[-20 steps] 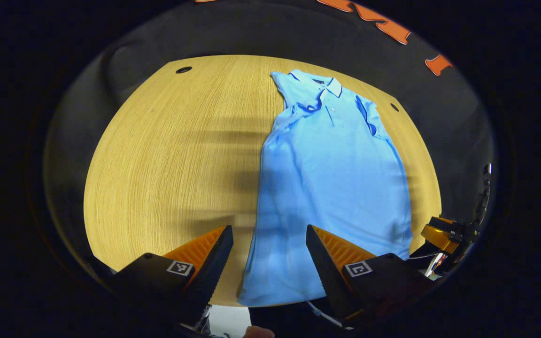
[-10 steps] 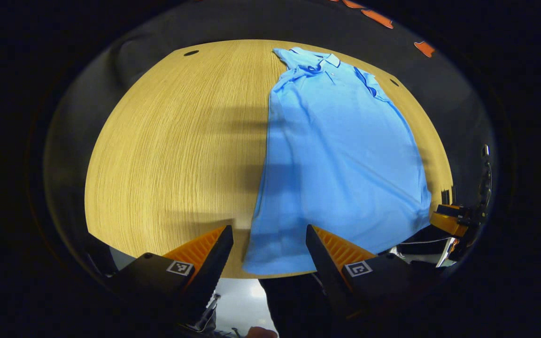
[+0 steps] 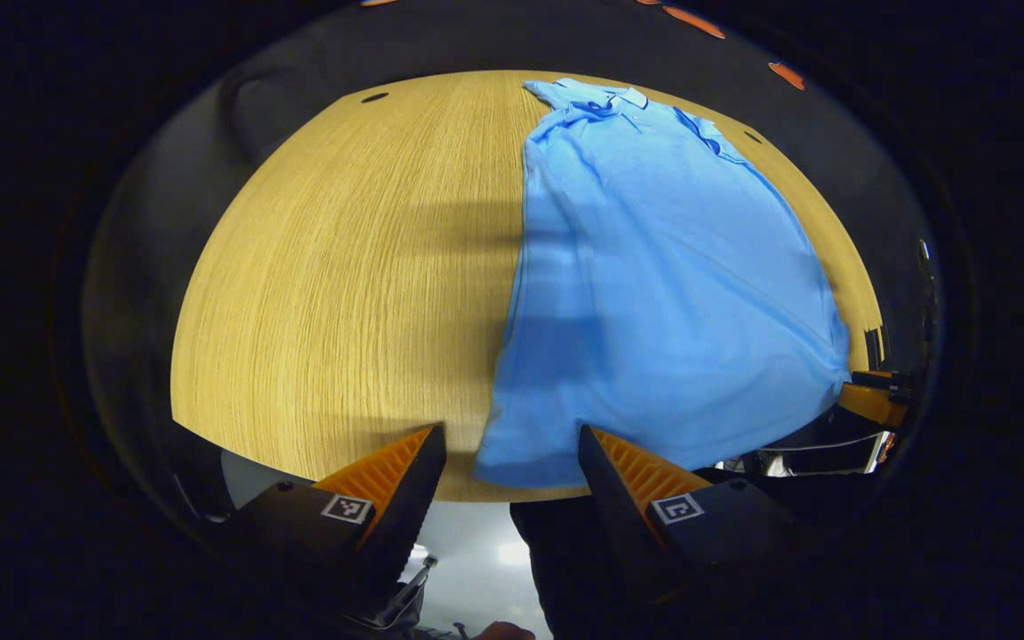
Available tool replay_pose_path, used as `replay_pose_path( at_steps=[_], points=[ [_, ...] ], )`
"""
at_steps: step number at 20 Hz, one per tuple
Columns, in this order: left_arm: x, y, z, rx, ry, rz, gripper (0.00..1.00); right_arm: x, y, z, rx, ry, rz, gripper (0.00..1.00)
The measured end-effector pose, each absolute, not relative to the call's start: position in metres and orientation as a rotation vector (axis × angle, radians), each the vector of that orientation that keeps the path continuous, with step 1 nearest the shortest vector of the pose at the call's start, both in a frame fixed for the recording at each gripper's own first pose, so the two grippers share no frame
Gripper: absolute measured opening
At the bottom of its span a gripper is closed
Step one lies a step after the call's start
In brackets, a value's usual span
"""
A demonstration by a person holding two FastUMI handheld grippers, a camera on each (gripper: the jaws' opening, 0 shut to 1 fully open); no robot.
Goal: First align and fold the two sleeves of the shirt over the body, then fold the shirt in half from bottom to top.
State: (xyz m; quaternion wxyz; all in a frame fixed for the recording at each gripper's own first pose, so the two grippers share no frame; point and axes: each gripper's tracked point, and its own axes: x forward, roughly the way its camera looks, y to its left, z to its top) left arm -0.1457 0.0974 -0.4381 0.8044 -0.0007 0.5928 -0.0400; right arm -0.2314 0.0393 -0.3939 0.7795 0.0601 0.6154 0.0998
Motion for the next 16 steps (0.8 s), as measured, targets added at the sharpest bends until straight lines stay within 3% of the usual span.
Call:
replay_pose_path(
  at_steps=[3, 4, 5, 6, 7, 8, 9, 13, 16],
  points=[
    [-0.147, 0.096, -0.438, 0.005, 1.225, -0.084, 0.98, -0.235, 0.03, -0.399, 0.039, 1.323, 0.203, 0.71],
    [-0.147, 0.094, -0.439, 0.004, 1.212, -0.08, 0.98, -0.233, 0.025, -0.4, 0.028, 1.316, 0.181, 0.51],
    [-0.145, 0.093, -0.439, -0.005, 1.203, -0.076, 0.98, -0.233, 0.022, -0.4, 0.036, 1.312, 0.157, 0.48],
    [-0.147, 0.09, -0.439, -0.008, 1.196, -0.071, 0.94, -0.231, 0.02, -0.4, 0.049, 1.306, 0.138, 0.34],
    [-0.147, 0.088, -0.438, -0.009, 1.195, -0.072, 0.88, -0.231, 0.019, -0.401, 0.068, 1.301, 0.126, 0.28],
    [-0.148, 0.083, -0.439, -0.01, 1.199, -0.075, 0.77, -0.23, 0.02, -0.401, 0.087, 1.295, 0.124, 0.15],
    [-0.147, 0.08, -0.437, -0.011, 1.202, -0.079, 0.7, -0.228, 0.021, -0.401, 0.104, 1.29, 0.131, 0.14],
    [-0.142, 0.069, -0.44, -0.039, 1.195, -0.071, 0.16, -0.226, 0.041, -0.399, 0.229, 1.284, 0.178, 0.02],
    [-0.151, 0.075, -0.429, -0.063, 1.176, -0.064, 0.16, -0.221, 0.051, -0.396, 0.256, 1.255, 0.224, 0.01]
  ],
)
